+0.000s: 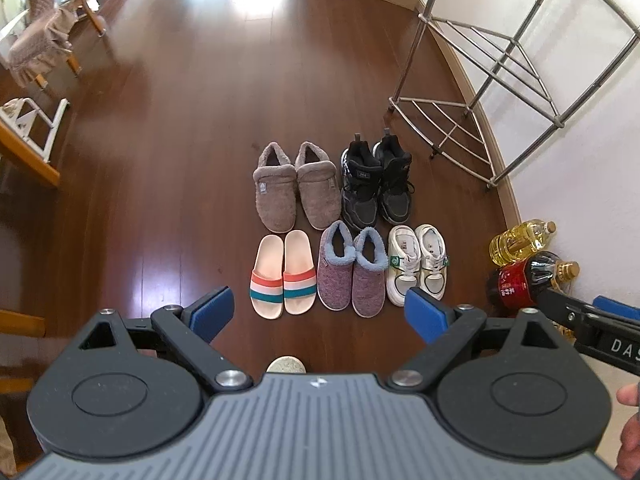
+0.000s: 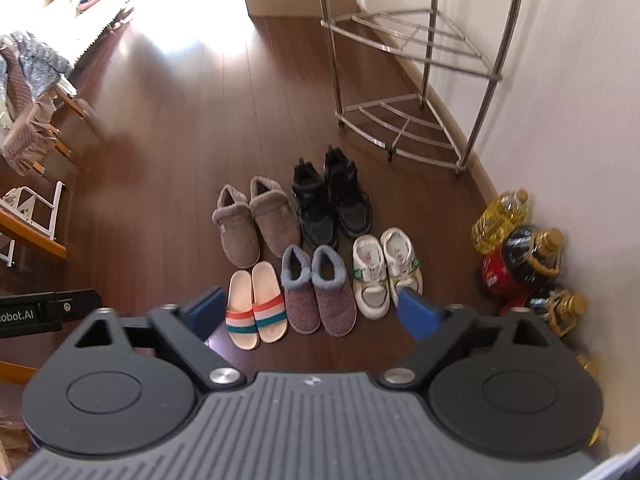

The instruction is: Organize scattered shoes

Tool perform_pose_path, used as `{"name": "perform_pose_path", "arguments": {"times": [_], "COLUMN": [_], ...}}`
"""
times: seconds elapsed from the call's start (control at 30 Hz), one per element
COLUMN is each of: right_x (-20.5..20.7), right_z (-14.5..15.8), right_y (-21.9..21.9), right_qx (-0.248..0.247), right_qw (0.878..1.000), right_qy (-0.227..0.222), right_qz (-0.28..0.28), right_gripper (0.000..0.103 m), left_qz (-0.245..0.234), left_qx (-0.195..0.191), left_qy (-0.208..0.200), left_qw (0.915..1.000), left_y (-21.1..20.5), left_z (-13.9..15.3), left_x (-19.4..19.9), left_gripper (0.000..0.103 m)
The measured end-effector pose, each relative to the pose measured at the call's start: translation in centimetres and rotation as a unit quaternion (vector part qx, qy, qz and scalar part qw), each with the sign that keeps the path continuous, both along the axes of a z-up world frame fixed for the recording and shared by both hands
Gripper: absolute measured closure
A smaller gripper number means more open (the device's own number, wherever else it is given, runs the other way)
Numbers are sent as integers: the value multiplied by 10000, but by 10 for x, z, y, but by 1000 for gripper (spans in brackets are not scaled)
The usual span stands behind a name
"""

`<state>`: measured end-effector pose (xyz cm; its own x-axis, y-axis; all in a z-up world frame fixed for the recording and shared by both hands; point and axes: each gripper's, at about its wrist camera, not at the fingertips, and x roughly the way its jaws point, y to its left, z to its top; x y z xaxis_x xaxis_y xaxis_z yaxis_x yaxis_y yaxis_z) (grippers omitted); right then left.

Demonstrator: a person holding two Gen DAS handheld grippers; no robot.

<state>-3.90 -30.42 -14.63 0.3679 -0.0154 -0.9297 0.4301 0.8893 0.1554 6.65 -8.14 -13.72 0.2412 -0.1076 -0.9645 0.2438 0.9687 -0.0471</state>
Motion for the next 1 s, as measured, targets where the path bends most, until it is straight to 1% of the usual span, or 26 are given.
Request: {"name": "perform_pose_path", "arguments": {"times": [0.07,0.27,0.3,0.4,0.43,0.53,0.57,0.6,0.63,0.67,0.73,0.83,0.87,0.93,1.0], "right_x": [10,40,45,61,66,110,125,139,154,169,199,247,263,287,307], "right_z": [-7,-25,-29,-38,-41,-87,-103,-120,-138,-157,-199,-268,-292,-331,-368], "right_y": [-5,-22,-25,-34,-36,-67,-74,-81,-87,-94,-105,-112,-114,-112,-107], "right_qx": [9,-37,-44,-67,-75,20,69,102,118,144,228,311,336,272,171], "right_qw": [10000,9996,9994,9989,9987,9957,9942,9926,9914,9905,9883,9840,9825,9814,9809], "right_qy": [-16,-218,-252,-353,-387,-298,-237,-179,-126,-80,14,74,87,72,43], "right_qz": [21,190,218,303,331,880,1049,1193,1294,1363,1509,1751,1832,1900,1936], "right_gripper": [26,27,32,39,39,41,44,47,47,47,47,47,47,47,47], "left_qz": [-75,-239,-245,-219,-183,35,83,212,351,449,532,558,543,488,383], "left_qx": [60,216,209,205,218,221,232,314,393,416,481,595,648,711,781], "left_qy": [-18,-34,-21,-3,-9,-11,-9,57,143,177,70,-130,-235,-379,-576], "left_qw": [10000,9995,9995,9996,9996,9997,9997,9993,9985,9980,9974,9966,9961,9956,9945], "left_y": [1,-10,-17,-40,-48,-68,-72,-81,-91,-97,-106,-116,-119,-122,-125], "left_z": [-9,-33,-40,-64,-73,-106,-114,-136,-160,-176,-207,-250,-274,-310,-360], "left_x": [19,56,63,83,88,102,105,113,121,128,139,154,162,176,197], "left_gripper": [10,10,10,10,10,9,9,9,9,9,9,9,9,9,9]}}
